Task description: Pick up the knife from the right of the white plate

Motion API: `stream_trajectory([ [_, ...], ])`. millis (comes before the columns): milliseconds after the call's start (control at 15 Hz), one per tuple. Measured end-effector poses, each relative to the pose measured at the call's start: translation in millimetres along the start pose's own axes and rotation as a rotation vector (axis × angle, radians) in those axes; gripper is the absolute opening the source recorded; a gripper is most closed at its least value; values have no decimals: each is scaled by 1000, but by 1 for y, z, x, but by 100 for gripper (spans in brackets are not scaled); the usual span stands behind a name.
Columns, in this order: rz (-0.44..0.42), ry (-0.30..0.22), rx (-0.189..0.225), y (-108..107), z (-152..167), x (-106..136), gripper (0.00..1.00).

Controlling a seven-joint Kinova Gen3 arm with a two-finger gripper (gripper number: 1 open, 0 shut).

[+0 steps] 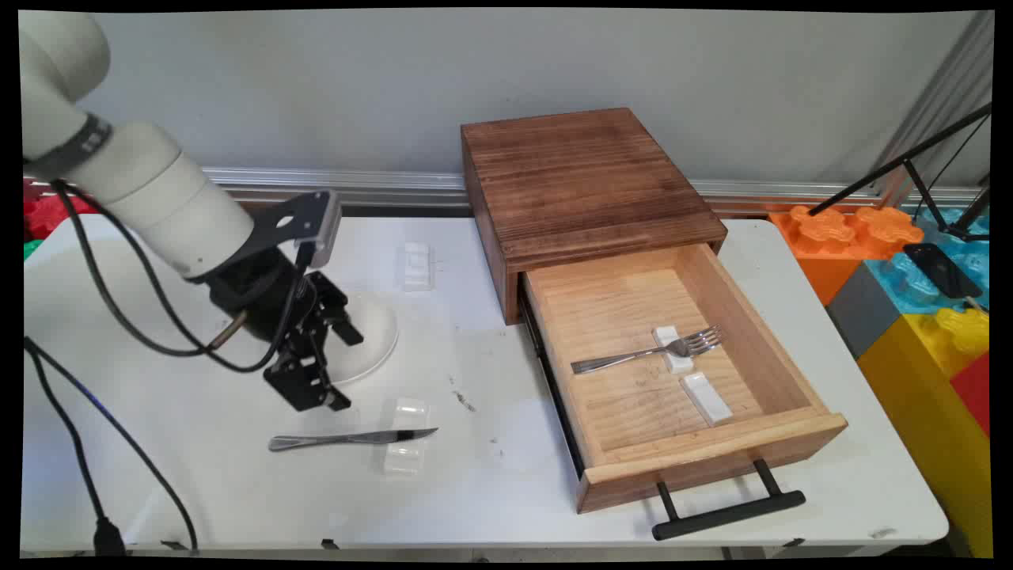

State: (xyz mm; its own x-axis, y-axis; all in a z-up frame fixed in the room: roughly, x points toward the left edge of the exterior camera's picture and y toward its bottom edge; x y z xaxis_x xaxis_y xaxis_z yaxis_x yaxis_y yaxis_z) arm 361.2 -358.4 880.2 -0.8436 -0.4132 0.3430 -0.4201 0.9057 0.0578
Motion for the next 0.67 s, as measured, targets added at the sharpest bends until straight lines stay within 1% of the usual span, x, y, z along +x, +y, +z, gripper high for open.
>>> stream_trajectory([
  [200,-11,-15,2,5,10,-13,100],
  [667,-19,-23,13,16,41,-36,100],
])
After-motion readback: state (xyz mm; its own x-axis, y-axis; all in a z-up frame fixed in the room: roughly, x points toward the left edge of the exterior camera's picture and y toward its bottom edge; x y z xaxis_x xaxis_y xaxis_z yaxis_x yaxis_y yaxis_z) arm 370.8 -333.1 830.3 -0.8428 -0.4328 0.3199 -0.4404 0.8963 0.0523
